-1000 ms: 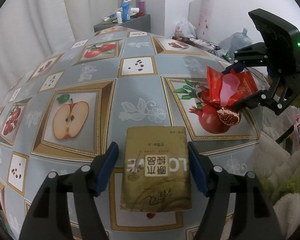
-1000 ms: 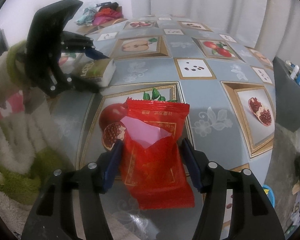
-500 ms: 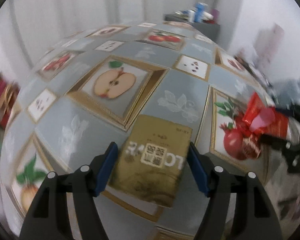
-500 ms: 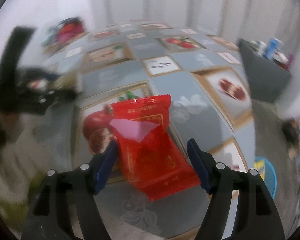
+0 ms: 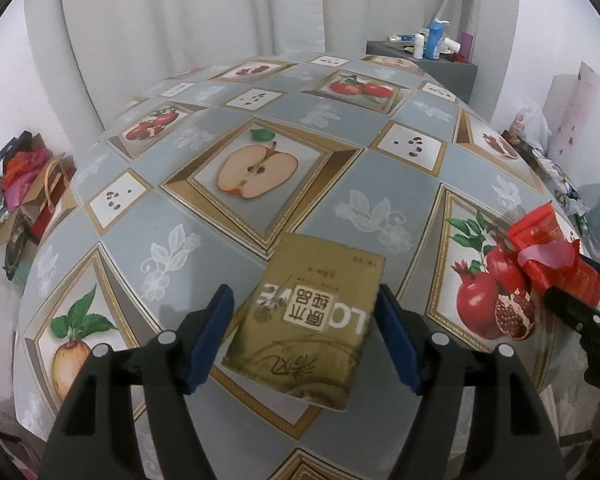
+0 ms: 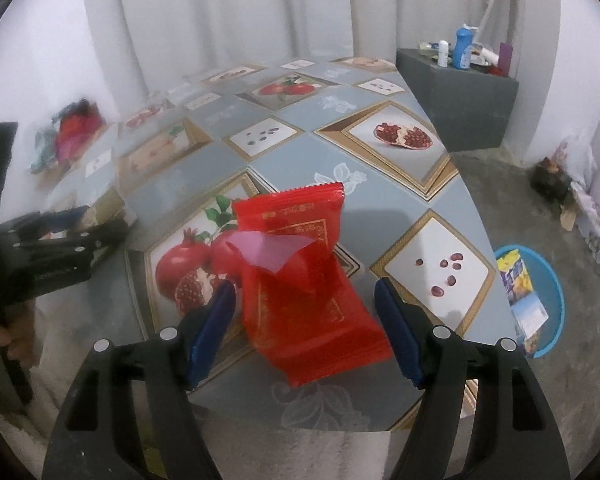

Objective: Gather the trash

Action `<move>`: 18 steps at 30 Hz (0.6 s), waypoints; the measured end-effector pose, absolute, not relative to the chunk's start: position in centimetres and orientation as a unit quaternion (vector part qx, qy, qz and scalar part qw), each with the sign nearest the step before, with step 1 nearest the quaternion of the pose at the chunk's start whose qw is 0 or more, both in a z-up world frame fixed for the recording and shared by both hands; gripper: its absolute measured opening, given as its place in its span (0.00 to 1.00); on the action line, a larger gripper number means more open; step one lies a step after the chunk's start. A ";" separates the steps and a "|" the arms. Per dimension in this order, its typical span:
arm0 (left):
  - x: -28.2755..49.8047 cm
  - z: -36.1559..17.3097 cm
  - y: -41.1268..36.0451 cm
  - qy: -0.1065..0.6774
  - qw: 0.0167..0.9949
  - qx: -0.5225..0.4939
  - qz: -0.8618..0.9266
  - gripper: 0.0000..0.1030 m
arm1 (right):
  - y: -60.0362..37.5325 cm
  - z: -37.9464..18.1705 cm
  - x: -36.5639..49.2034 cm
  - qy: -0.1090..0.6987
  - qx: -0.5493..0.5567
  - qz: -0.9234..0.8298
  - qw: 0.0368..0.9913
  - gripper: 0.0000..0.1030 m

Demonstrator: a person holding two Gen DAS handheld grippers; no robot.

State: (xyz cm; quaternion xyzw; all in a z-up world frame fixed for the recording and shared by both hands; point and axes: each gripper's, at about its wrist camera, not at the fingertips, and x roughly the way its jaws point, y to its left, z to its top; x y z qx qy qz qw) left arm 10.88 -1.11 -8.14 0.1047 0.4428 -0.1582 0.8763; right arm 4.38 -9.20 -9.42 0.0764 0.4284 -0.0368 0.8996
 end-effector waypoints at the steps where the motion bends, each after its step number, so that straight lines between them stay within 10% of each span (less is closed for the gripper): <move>1: 10.7 -8.1 -1.1 0.443 0.876 0.104 -0.157 0.68 | -9.2 -9.4 4.3 0.427 0.077 -0.040 0.900 0.67; 18: 10.7 -8.5 -1.3 0.443 0.867 0.122 -0.194 0.68 | -9.1 -7.1 3.2 0.392 0.065 0.019 0.918 0.75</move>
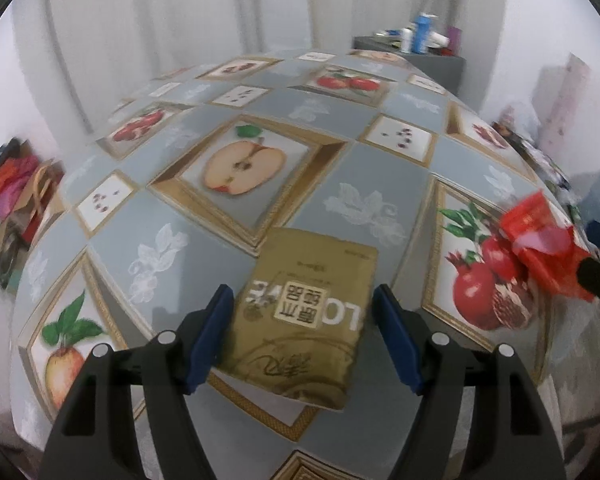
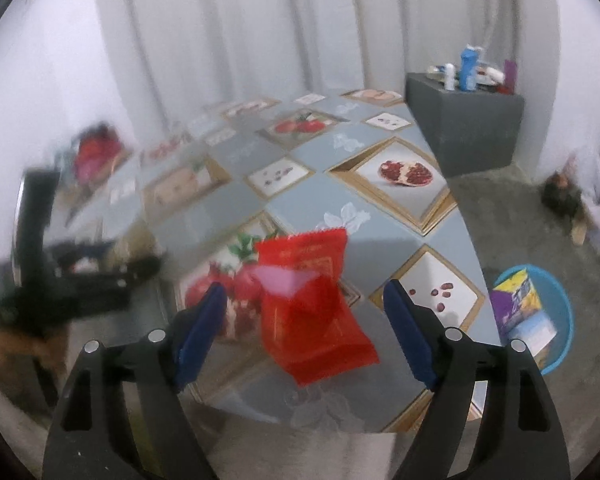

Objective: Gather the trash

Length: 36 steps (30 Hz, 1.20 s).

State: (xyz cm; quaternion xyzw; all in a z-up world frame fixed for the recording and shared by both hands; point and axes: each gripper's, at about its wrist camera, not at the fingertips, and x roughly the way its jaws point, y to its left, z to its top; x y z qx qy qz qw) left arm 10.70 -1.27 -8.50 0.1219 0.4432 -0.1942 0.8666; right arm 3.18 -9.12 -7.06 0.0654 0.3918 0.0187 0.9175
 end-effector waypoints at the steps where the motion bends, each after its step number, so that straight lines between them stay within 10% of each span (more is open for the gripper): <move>1: 10.7 -8.5 -1.4 0.440 0.863 0.131 -0.211 0.68 | -8.8 -7.0 3.2 0.399 0.045 0.044 0.915 0.75; 16: 8.8 -6.7 -2.2 0.333 0.778 0.322 -0.423 0.78 | -8.9 -5.1 4.5 0.436 -0.193 0.230 0.848 0.79; 36: 8.9 -6.9 -3.2 0.335 0.746 0.339 -0.465 0.79 | -8.0 -7.5 4.9 0.459 -0.209 0.257 0.824 0.79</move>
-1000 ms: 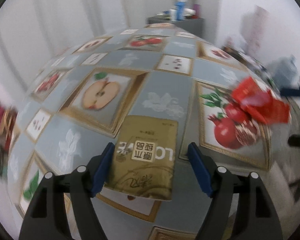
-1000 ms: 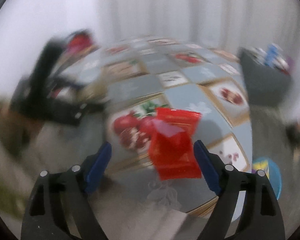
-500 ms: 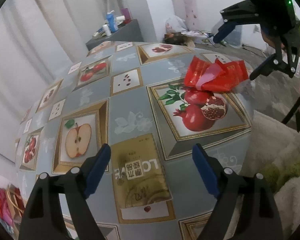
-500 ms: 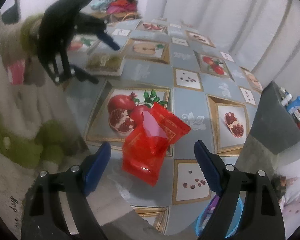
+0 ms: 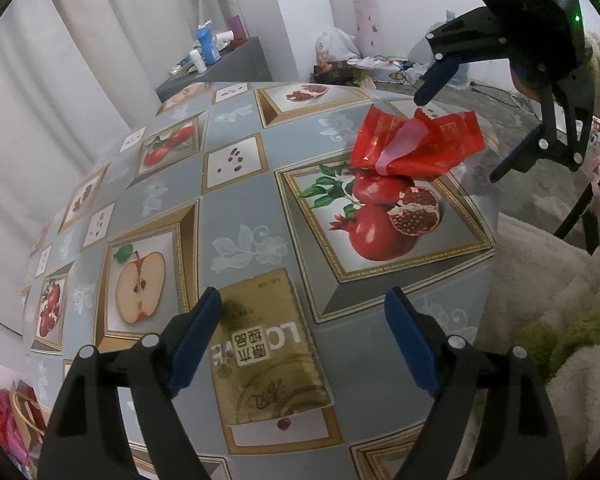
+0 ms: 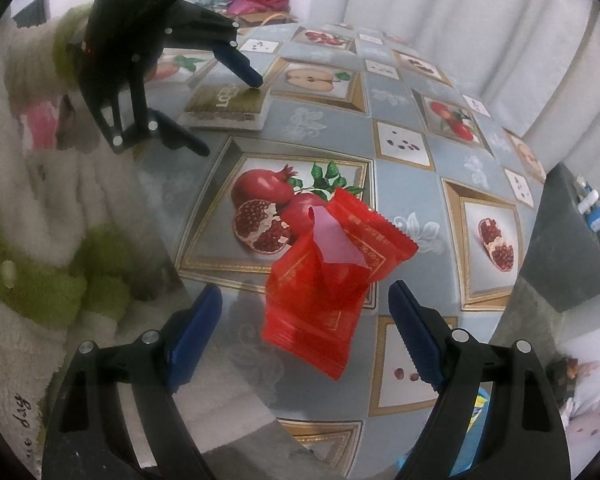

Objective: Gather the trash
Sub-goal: 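Close the left gripper on the gold box while the right gripper closes on the red bag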

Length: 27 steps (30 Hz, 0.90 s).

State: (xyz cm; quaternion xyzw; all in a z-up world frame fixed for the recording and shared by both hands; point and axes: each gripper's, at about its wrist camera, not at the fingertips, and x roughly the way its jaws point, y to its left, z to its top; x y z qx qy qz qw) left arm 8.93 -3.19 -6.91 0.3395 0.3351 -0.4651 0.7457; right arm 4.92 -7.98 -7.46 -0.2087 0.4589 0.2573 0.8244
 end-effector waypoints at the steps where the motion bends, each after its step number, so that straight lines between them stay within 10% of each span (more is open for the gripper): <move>1: 8.9 -6.9 -3.2 0.336 0.745 0.338 -0.467 0.79 | -8.0 -7.5 4.9 0.458 -0.208 0.257 0.825 0.79; 27: 11.8 -7.8 -1.9 0.355 0.763 0.287 -0.458 0.79 | -8.7 -9.6 6.7 0.450 -0.137 0.214 0.856 0.70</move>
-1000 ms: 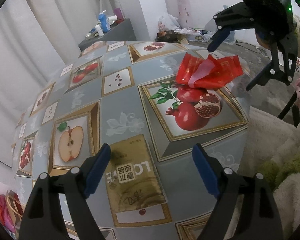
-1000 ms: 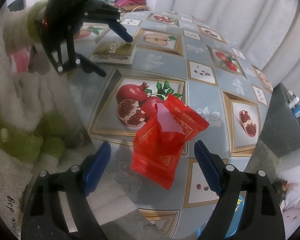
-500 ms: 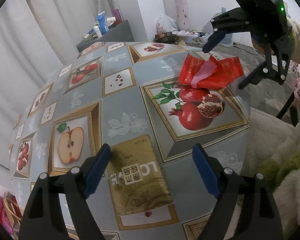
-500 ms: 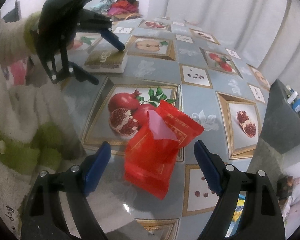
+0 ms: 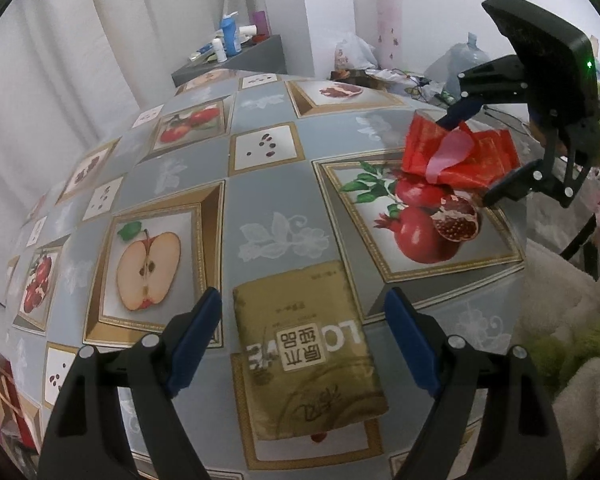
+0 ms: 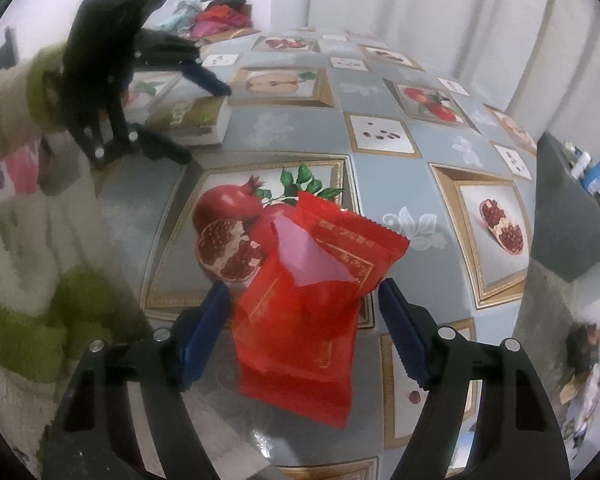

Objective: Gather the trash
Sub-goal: 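Close the left gripper on the gold box while the right gripper closes on the red bag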

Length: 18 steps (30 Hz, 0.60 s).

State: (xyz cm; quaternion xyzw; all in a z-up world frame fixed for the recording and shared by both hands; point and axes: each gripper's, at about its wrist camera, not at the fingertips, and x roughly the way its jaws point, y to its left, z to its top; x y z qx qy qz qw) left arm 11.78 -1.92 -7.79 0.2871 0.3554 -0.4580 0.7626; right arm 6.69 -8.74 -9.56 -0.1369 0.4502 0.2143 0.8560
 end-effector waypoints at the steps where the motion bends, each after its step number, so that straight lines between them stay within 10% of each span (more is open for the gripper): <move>1: 11.8 -7.7 -1.8 0.355 0.765 0.285 -0.456 0.79 | -8.9 -9.4 6.6 0.447 -0.131 0.211 0.859 0.70; 18: 12.7 -8.4 -1.0 0.392 0.776 0.255 -0.423 0.79 | -10.0 -10.2 6.7 0.466 -0.061 0.181 0.864 0.77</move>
